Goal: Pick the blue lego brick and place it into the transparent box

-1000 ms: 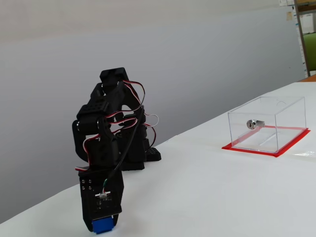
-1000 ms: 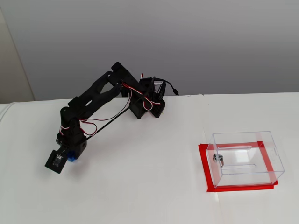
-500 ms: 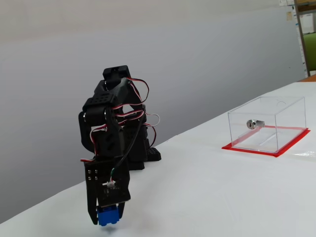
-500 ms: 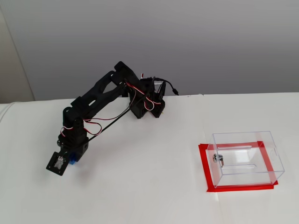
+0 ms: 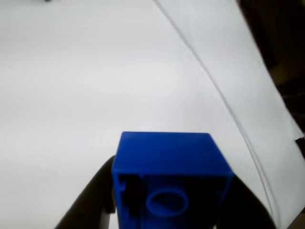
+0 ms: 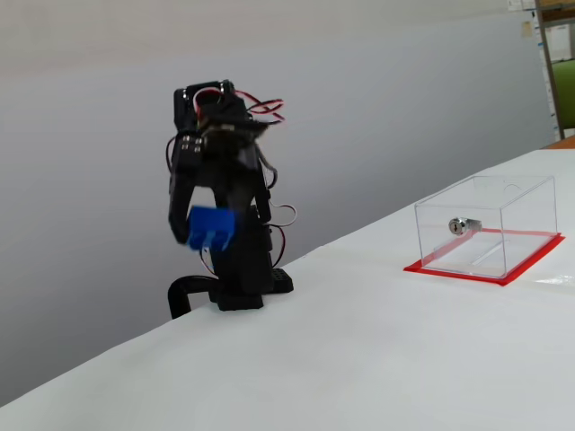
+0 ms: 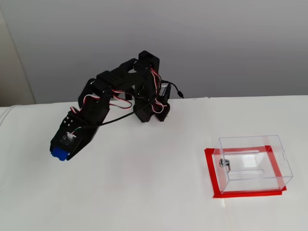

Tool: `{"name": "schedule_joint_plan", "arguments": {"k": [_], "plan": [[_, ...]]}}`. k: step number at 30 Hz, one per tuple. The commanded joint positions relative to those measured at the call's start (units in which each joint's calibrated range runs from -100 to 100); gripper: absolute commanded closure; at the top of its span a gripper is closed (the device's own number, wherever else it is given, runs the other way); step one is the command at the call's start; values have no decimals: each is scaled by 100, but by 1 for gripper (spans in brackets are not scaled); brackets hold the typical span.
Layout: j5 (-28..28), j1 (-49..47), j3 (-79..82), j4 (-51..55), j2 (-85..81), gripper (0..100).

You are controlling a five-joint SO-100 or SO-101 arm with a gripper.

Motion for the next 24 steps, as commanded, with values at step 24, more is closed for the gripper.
{"name": "schedule_joint_plan", "arguments": {"k": [24], "plan": [[-24,-6362,122,254,-1903,92]]}}
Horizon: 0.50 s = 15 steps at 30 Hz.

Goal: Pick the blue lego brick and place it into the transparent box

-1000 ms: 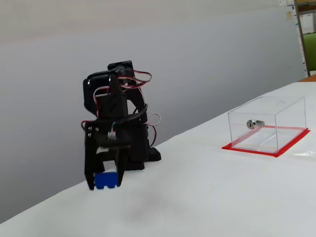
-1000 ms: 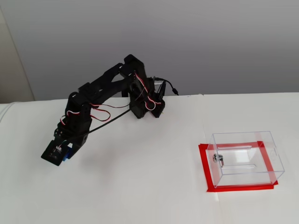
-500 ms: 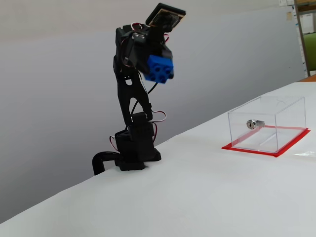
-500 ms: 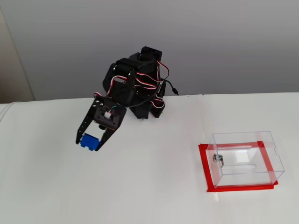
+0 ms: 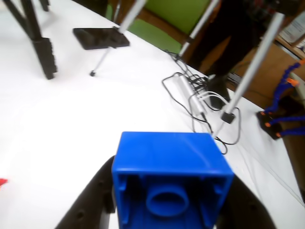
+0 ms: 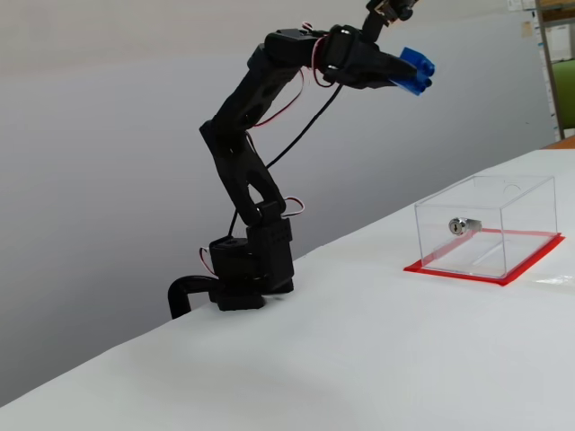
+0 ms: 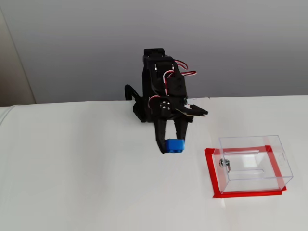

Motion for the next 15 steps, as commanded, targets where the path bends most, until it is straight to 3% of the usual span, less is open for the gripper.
{"name": "schedule_joint_plan", "arguments": {"k": [1,15], "plan": [[-24,-819,151,118,-246,92],[-24,-3495,477,48,-144,91]]}}
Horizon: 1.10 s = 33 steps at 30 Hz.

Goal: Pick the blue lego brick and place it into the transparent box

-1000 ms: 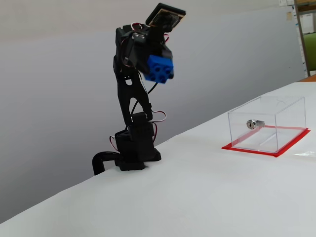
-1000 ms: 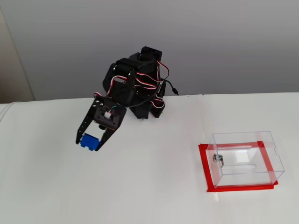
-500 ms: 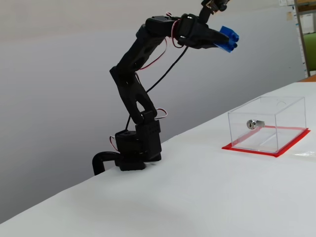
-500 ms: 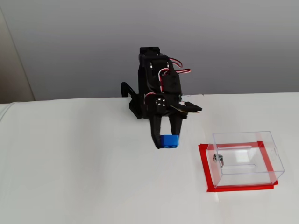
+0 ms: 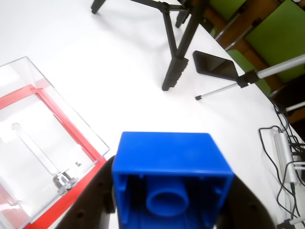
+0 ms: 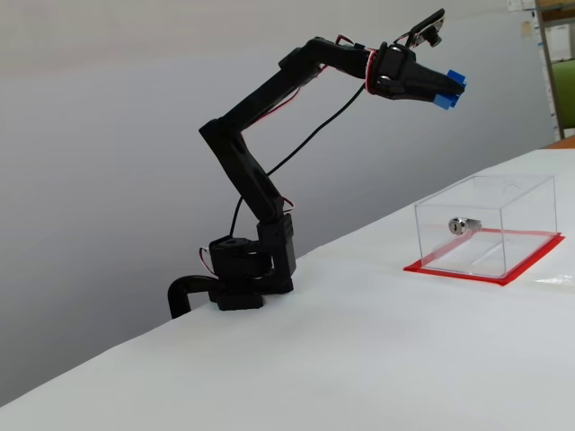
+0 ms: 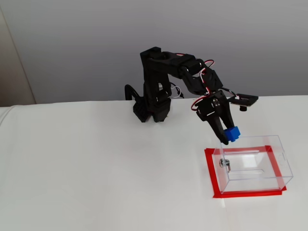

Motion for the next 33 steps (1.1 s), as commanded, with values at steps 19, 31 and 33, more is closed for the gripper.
{"name": "schedule_joint_plan", "arguments": {"k": [19,31,33], "plan": [[-24,-1436,-126,-255,1315,91],[-24,-1754,-795,-359,2215,91],[-24,-1798,-849,-359,2274,91]]}}
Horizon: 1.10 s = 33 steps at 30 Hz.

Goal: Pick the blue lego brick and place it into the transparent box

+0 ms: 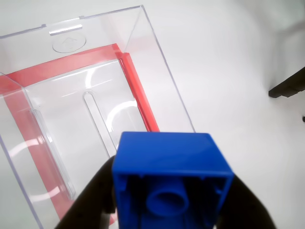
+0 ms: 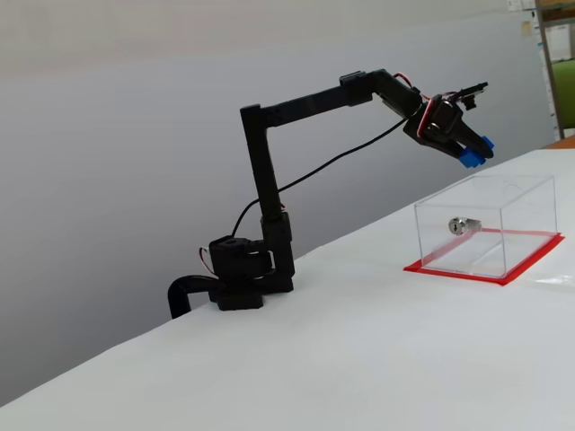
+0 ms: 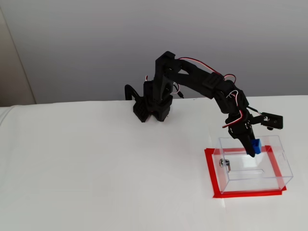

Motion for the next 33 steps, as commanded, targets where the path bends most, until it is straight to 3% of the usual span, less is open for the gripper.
{"name": "schedule_joint_plan", "arguments": {"k": [1,4,11,33], "plan": [[-24,-43,-443,-111,-17,91],[-24,-72,-443,-111,0,89],[2,-109,-434,-111,0,72],[-19,-72,-434,-111,-94,72]]}}
